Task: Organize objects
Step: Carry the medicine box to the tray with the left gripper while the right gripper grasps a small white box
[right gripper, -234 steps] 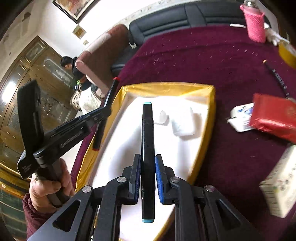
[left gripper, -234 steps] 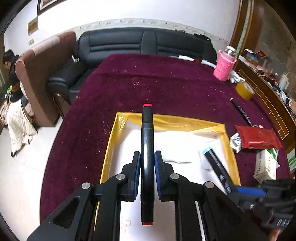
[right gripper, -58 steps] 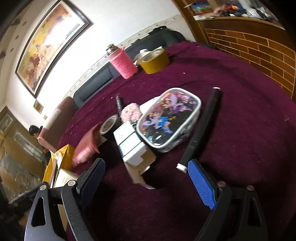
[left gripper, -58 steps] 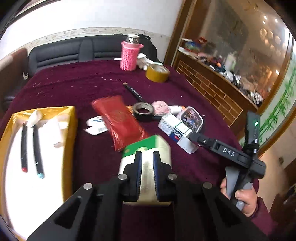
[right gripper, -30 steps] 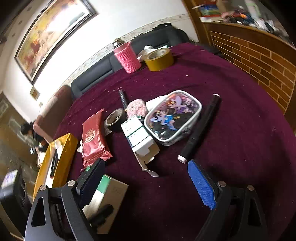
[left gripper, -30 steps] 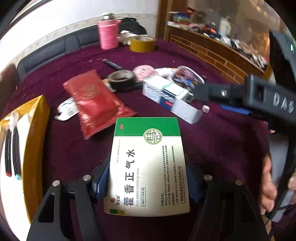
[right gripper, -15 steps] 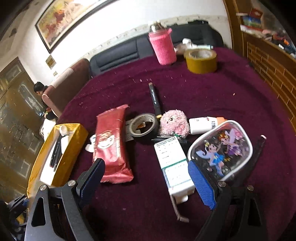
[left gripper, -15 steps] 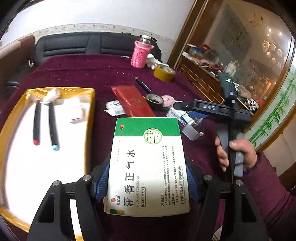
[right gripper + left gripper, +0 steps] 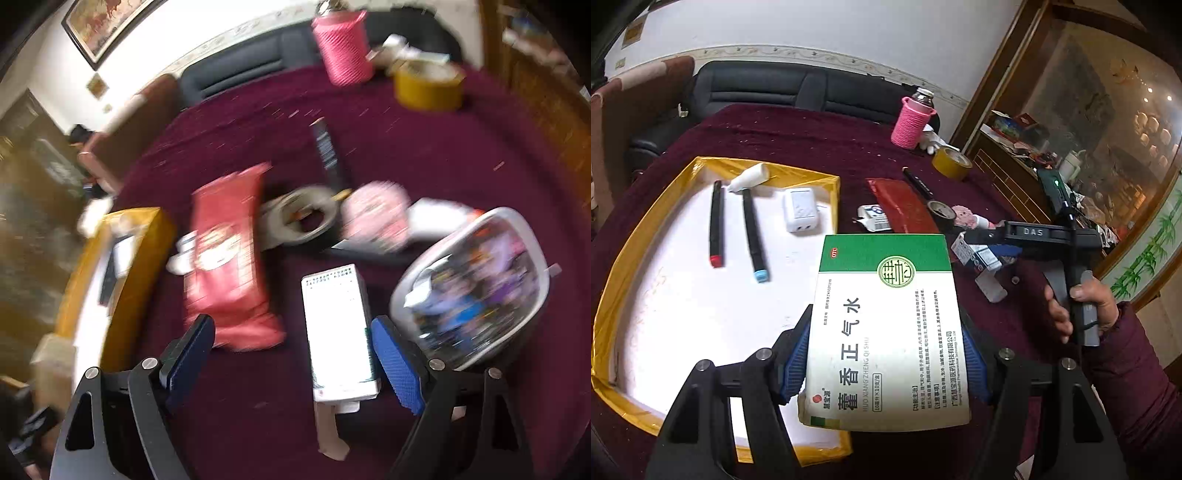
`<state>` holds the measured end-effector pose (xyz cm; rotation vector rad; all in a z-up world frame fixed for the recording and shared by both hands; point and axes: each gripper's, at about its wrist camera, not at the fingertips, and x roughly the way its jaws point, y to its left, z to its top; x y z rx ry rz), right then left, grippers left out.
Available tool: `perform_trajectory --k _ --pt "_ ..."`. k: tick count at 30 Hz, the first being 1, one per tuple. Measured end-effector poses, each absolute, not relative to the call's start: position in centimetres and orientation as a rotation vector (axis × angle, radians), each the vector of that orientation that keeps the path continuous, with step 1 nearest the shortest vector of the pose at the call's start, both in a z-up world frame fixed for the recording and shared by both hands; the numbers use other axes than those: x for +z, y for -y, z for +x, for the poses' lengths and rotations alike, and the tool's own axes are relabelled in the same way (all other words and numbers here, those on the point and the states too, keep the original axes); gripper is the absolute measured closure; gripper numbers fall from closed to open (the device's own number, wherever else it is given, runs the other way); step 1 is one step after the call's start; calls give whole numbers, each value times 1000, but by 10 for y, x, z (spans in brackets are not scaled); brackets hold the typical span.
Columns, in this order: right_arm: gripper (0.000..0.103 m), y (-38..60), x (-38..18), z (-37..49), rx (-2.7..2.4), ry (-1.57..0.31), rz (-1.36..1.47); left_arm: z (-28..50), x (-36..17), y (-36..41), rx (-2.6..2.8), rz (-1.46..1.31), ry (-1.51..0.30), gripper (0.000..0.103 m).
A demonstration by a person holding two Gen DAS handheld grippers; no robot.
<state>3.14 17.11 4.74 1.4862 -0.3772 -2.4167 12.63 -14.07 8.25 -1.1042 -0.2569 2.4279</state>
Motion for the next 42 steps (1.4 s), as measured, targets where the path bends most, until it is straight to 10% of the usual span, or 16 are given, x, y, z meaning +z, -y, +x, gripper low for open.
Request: perform_trajectory --k 6,8,10,28,42 --pt "20 -169 40 32 -2508 345 1550 130 82 159 2465 -1089 288 34" --pt "54 -166 35 34 -2564 298 1584 132 83 167 2479 -1086 297 34" --pt "66 -164 29 36 -2598 266 1624 133 83 176 2490 -1084 314 34" --pt "65 -88 112 85 -2433 433 1262 108 102 266 2715 -1145 247 34" --pt "65 65 71 27 -2185 368 1441 19 58 261 2693 -1350 41 34"
